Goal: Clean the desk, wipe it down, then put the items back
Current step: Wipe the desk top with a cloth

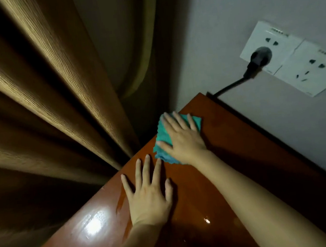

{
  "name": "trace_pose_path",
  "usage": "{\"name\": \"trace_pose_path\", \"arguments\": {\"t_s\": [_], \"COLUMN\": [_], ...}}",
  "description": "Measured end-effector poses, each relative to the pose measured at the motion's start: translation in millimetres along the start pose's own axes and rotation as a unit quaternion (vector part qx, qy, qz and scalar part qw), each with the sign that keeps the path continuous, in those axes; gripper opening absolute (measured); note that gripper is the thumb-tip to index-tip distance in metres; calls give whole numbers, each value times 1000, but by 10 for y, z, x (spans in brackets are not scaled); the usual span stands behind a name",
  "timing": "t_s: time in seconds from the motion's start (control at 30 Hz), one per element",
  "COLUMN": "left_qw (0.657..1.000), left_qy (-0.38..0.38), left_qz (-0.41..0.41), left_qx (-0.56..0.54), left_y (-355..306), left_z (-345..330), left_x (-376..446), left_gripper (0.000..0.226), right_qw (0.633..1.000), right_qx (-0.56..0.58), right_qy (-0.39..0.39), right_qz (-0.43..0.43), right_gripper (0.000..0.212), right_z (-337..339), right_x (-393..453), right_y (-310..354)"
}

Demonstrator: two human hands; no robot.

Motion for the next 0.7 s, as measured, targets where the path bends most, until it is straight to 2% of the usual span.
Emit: {"name": "trace_pose_path", "arguments": {"t_s": [0.07, 0.13, 0.2, 0.27, 0.33, 0.37, 0.43, 0.5, 0.57, 0.63, 0.7], "left_qw": [1000, 1000, 999, 998, 998, 998, 997, 996, 994, 993, 993], "left_qy": [1, -1, -3, -11, -15, -15, -8, -1, 12, 27, 40], "left_qz": [1, 5, 6, 11, 23, 33, 61, 88, 104, 110, 111], "left_qx": [-10, -21, -38, -56, -57, -52, -43, -35, -27, -22, -20], "left_y": [9, 17, 23, 54, 164, 248, 465, 685, 840, 932, 999], "left_z": [4, 33, 55, 92, 118, 116, 97, 105, 129, 129, 119], "left_x": [-11, -15, -21, -71, -224, -337, -641, -956, -1195, -1354, -1507], "left_gripper": [56, 57, 59, 58, 56, 55, 56, 57, 58, 58, 57], "right_qw": [999, 1000, 999, 989, 967, 960, 973, 995, 999, 994, 991], "right_qx": [-8, 11, 10, 10, 48, 64, 58, 38, 16, -2, -17], "right_qy": [3, -4, -21, -27, -27, -26, -9, 5, 20, 37, 43], "right_qz": [43, 22, -44, -148, -250, -270, -223, -97, 28, 102, 128], "right_gripper": [79, 87, 90, 85, 77, 76, 76, 77, 78, 77, 76], "right_z": [-66, -104, -88, -43, -28, -36, -66, -122, -170, -259, -350], "right_x": [-350, -591, -651, -556, -427, -356, -283, -455, -874, -1290, -1512], "right_y": [-73, -415, -840, -1173, -1213, -1073, -468, 375, 1001, 1073, 715]}}
Point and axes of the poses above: each hand's wrist, its own x-axis towards the middle knuckle, its own z-axis out of the back of the hand, y = z × x, the point moved 9 cm from there along x, towards the middle knuckle, and after that the axes turned 7 degrees about -z, right-handed, at the moved point
